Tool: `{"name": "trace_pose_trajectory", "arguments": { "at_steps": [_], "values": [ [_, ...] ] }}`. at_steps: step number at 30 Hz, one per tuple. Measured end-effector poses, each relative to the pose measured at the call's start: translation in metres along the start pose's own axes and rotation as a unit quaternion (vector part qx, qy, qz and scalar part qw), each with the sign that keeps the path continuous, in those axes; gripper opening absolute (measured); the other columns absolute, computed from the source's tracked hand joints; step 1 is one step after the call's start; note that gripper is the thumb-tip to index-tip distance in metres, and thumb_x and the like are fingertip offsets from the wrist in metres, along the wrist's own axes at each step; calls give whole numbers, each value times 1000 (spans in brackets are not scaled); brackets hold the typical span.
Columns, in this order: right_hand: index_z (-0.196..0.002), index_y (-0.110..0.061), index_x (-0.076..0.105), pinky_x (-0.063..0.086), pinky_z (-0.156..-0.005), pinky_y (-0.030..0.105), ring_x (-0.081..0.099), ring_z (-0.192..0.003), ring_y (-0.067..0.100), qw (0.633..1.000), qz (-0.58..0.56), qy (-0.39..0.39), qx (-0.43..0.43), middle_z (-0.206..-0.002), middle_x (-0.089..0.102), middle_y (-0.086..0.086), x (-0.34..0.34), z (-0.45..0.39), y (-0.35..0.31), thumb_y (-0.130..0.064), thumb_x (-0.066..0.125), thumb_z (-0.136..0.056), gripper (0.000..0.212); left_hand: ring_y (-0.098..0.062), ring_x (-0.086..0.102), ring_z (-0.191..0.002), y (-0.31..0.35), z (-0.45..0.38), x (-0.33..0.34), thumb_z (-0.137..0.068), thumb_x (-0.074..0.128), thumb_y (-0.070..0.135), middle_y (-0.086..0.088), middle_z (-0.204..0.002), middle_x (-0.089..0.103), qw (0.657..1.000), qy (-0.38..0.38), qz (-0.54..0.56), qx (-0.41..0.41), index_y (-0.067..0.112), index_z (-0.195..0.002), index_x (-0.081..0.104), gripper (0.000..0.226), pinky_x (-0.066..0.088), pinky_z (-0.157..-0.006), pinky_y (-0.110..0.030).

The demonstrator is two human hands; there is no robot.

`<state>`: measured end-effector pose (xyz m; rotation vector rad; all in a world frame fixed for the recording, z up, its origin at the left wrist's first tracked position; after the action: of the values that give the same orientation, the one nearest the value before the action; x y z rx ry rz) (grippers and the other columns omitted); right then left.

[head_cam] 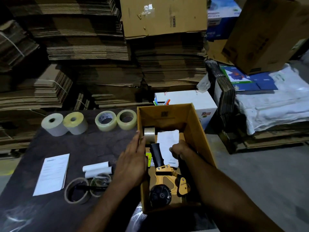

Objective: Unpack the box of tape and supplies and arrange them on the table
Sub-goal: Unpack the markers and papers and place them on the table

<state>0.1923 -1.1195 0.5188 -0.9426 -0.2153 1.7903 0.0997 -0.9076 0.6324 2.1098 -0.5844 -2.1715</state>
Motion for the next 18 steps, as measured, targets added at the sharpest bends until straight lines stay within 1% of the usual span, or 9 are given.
{"name": "trace_pose_trajectory", "arguments": {
  "at_steps": [1,2,4,7,9,11,14,16,18],
  "values": [
    [-124,-6,50,44,-47,24,62,-62,20,1000,8,8,-9,-103,61,16,-1,-8,0,-6,66,-81,45,-26,25,-146,0,1,1,-93,45,20,-3,-165,0,1000,10,10,0,19,-154,17,67,42,-103,-43],
    [-123,-3,53,49,-53,28,67,-76,25,1000,11,17,-22,-112,63,18,-1,-38,6,-9,68,-79,48,-26,26,-145,1,2,1,-93,46,21,-3,-165,1,1000,13,12,0,19,-154,18,66,42,-102,-44],
    [-127,-4,56,55,-69,36,66,-97,33,997,20,37,-57,-124,62,16,-14,-40,-2,-17,69,-76,54,-26,26,-145,1,2,1,-94,45,22,-3,-165,2,1000,12,8,-4,20,-153,19,64,42,-103,-44],
    [-121,-4,54,49,-68,32,63,-84,29,996,-56,31,-63,-113,62,10,-40,42,-32,-12,61,-90,33,-28,24,-145,-3,2,3,-94,45,23,-6,-164,8,999,26,19,13,18,-152,25,61,40,-108,-46],
    [-121,-4,55,48,-76,35,64,-94,35,991,-110,21,-69,-119,64,16,-46,70,-34,-7,56,-94,28,-29,27,-143,-3,3,0,-94,40,28,-8,-160,21,996,59,45,46,17,-149,32,57,38,-109,-47],
    [-129,-2,54,51,-80,38,61,-107,36,972,-212,-13,-97,-128,61,19,-48,94,-31,-3,55,-96,33,-19,32,-134,1,8,-4,-95,38,37,-3,-150,37,986,103,122,47,19,-145,38,53,38,-104,-37],
    [-133,-7,52,53,-90,50,62,-112,36,915,-378,-75,-114,-127,63,14,-39,129,-26,-2,52,-98,35,-5,37,-125,13,19,-8,-90,43,54,8,-136,48,938,140,315,-12,25,-141,41,59,33,-97,-25],
    [-133,-12,52,53,-92,56,65,-110,36,872,-455,-108,-148,-124,66,14,-28,150,-25,-4,51,-99,35,-5,47,-125,21,23,-9,-83,49,63,13,-134,52,886,140,437,-67,33,-138,41,63,42,-99,-31],
    [-131,-15,52,53,-91,56,66,-110,35,833,-509,-120,-178,-124,66,14,-14,170,-25,-5,51,-99,34,-5,59,-115,29,25,-13,-82,57,63,15,-125,61,831,139,529,-104,39,-130,45,55,51,-93,-32]
  ]
}}
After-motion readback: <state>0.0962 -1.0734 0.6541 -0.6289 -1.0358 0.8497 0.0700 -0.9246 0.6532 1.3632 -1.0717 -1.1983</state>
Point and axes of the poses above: each hand's wrist, its own z-axis away from the middle knuckle, its own x-axis out of the palm, y = z × x, the point moved 2 cm from there along -z, towards the middle knuckle
